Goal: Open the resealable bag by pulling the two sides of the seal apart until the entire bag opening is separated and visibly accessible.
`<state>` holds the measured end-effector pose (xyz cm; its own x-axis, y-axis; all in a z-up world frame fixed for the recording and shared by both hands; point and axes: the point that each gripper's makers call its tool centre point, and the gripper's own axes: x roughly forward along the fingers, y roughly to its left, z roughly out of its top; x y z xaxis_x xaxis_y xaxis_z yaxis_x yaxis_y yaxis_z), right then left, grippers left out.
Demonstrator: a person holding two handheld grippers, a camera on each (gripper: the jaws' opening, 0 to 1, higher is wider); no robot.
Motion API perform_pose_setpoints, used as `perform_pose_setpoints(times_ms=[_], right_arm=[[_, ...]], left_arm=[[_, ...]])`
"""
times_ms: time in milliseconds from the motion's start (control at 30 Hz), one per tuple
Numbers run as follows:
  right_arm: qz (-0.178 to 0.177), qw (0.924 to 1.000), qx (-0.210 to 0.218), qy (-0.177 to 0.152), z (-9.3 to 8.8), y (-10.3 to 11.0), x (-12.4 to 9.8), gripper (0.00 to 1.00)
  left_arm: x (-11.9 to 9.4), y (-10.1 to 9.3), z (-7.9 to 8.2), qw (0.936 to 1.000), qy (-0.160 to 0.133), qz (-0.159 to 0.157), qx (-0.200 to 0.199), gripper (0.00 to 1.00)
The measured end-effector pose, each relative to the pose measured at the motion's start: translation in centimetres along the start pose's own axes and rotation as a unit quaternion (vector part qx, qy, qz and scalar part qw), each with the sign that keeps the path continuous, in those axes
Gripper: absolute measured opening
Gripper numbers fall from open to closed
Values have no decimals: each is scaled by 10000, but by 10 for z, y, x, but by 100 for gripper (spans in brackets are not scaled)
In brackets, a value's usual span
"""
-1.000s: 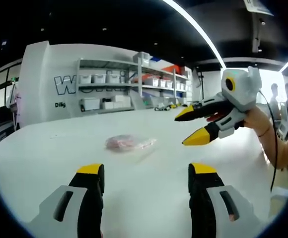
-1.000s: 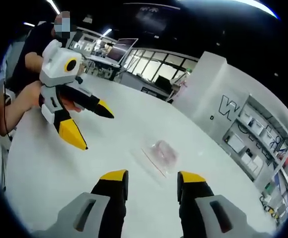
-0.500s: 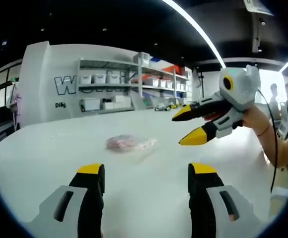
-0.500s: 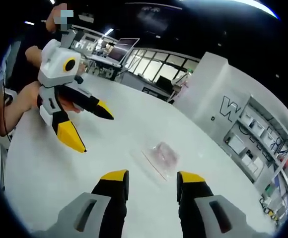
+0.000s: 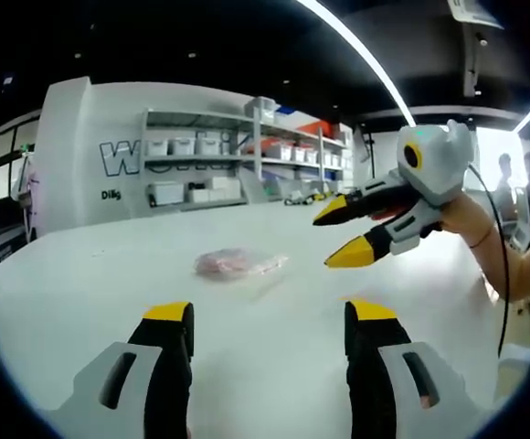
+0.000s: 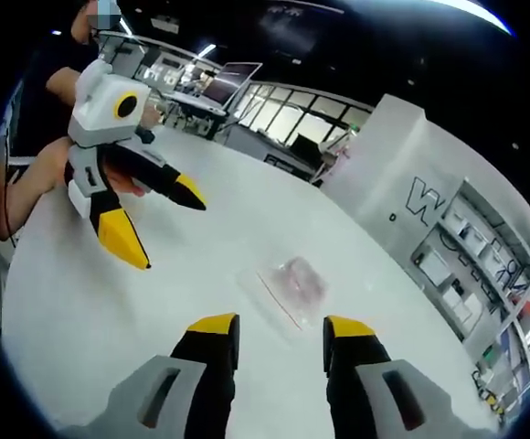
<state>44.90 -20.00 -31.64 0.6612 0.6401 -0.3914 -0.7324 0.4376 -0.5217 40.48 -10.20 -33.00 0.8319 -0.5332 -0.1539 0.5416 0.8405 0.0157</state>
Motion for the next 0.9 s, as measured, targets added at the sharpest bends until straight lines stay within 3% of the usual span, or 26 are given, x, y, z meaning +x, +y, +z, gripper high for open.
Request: perform_pose_setpoints(times_ms=[900], right_arm=[[206, 9987, -406, 242, -2, -4, 16, 29]], left_arm=[[0, 1, 1, 10000, -51, 38, -4, 66]])
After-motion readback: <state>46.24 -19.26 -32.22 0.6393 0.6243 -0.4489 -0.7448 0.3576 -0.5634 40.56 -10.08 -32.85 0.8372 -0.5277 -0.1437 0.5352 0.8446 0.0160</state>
